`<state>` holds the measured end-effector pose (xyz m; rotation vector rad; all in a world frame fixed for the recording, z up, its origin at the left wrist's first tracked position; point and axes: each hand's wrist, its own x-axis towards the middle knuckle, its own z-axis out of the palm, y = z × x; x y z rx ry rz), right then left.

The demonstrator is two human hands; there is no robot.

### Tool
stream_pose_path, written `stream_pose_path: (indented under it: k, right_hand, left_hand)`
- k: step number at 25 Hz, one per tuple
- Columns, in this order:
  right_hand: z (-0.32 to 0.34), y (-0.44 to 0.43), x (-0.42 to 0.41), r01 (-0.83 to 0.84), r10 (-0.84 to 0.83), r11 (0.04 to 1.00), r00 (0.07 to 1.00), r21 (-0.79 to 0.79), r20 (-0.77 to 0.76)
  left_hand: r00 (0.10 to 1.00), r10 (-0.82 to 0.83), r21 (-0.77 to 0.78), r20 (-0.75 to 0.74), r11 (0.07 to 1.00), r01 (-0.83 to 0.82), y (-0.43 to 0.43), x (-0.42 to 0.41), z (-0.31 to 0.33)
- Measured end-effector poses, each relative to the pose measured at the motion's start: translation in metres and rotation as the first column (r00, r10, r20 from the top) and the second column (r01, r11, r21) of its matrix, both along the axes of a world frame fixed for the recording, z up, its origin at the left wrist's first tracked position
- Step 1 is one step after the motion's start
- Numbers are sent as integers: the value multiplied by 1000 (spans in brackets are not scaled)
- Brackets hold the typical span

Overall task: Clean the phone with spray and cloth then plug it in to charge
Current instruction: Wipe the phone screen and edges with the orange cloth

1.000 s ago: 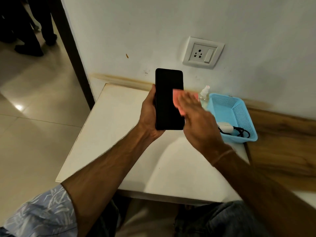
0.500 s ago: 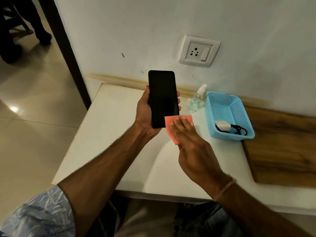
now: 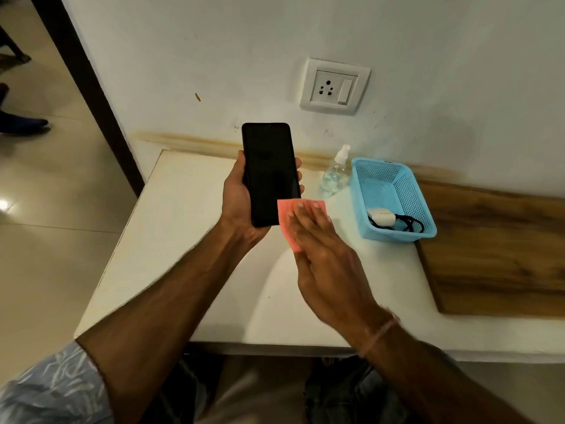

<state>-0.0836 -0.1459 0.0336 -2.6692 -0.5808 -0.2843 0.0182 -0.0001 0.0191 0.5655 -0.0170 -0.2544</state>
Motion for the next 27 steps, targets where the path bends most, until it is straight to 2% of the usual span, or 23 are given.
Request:
stream_pose_path:
  k: [3, 8, 15, 18, 23, 27]
  right_hand:
    - [0, -7, 2, -12, 13, 1000, 1000, 17, -12]
    - [22, 7, 47, 69, -69, 998, 997, -2, -33]
    - [4, 1, 0, 64, -64, 998, 998, -5, -5]
    - [12, 0, 13, 88, -88, 996, 996, -15, -20]
    - [32, 9, 48, 156, -161, 985, 984, -69, -73]
    - [20, 6, 13, 122, -123, 992, 991, -27, -44]
  left_hand:
    - [1000, -7, -4, 9, 1000, 8, -3, 1, -1]
    - [999, -38, 28, 8, 999, 38, -3, 2, 0]
    - [999, -19, -1, 26, 1000, 19, -2, -1, 3]
    - [1000, -10, 12, 7, 1000, 10, -5, -2, 2]
    - [994, 6, 23, -111, 1000, -4, -12, -7, 2]
    - [998, 20, 13, -55, 1000, -19, -6, -7, 6]
